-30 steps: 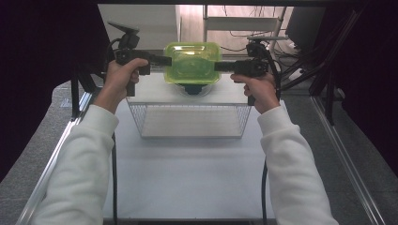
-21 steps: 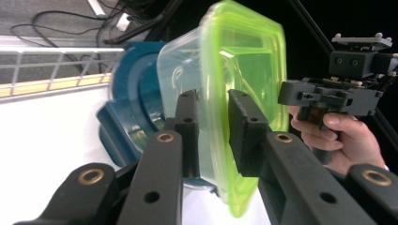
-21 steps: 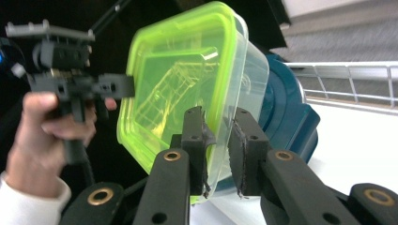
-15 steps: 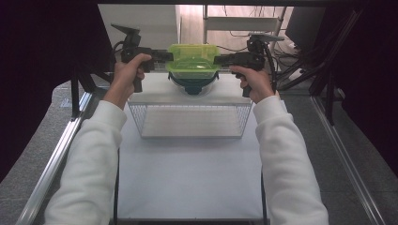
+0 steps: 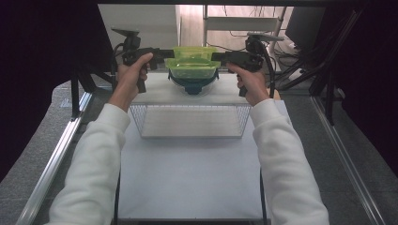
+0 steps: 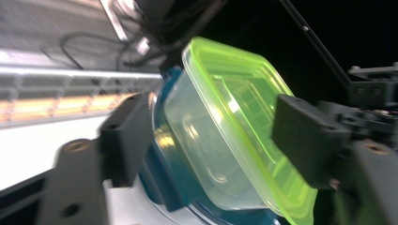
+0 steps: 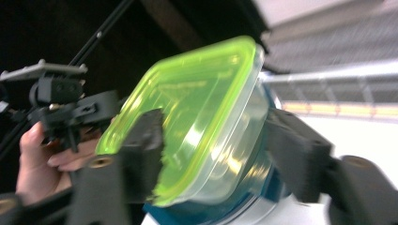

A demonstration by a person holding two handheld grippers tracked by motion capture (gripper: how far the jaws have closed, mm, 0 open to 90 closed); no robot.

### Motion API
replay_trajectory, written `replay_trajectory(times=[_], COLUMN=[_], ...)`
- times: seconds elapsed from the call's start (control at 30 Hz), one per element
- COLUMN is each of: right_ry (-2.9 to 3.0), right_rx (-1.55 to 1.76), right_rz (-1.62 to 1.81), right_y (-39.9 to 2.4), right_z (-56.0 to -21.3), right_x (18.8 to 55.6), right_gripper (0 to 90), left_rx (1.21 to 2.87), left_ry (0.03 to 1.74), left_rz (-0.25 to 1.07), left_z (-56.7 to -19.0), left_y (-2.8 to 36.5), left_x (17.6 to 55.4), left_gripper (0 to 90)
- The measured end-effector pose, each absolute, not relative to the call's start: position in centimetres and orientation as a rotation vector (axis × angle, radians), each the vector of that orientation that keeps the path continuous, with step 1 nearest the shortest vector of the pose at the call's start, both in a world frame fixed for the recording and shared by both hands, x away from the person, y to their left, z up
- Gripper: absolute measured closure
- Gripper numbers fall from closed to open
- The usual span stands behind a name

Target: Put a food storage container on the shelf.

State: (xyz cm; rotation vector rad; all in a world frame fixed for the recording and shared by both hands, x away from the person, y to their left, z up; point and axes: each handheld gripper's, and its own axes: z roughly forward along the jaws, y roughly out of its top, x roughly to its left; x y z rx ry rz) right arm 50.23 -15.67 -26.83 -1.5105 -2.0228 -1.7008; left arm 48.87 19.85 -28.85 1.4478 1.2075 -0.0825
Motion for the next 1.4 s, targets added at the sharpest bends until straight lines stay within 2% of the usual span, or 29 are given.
replay_trajectory(times=[0.07, 0.17, 0.4, 0.57, 0.83, 1.07, 1.4], right_ry=[-2.034, -2.055, -2.173, -2.23, -2.402, -2.527, -2.668], right_rx=[-1.513, -1.479, -1.411, -1.333, -1.222, -1.242, -1.245], right_rz=[-1.768, -1.837, -1.876, -1.861, -1.848, -1.821, -1.727], right_y=[-16.0, -16.5, -17.7, -19.3, -22.2, -23.6, -25.3], right_z=[-26.6, -26.0, -25.7, -26.7, -30.4, -33.9, -39.9], right_x=[50.0, 49.4, 46.6, 44.2, 38.7, 34.5, 29.3], right_gripper=[27.9, 23.3, 20.2, 21.0, 22.0, 22.0, 21.6], left_rx=[1.443, 1.435, 1.458, 1.541, 1.658, 1.731, 1.791], left_ry=[1.183, 1.161, 1.118, 1.081, 1.077, 1.083, 1.11], left_rz=[-0.064, -0.02, 0.071, 0.159, 0.268, 0.317, 0.271], left_z=[-28.6, -28.1, -28.2, -29.4, -33.6, -37.8, -43.8], left_y=[20.0, 20.3, 21.5, 22.1, 22.5, 21.9, 21.2], left_x=[48.5, 47.5, 43.9, 39.9, 33.5, 29.8, 25.7], left_gripper=[23.1, 19.7, 16.0, 15.9, 16.0, 15.8, 15.9])
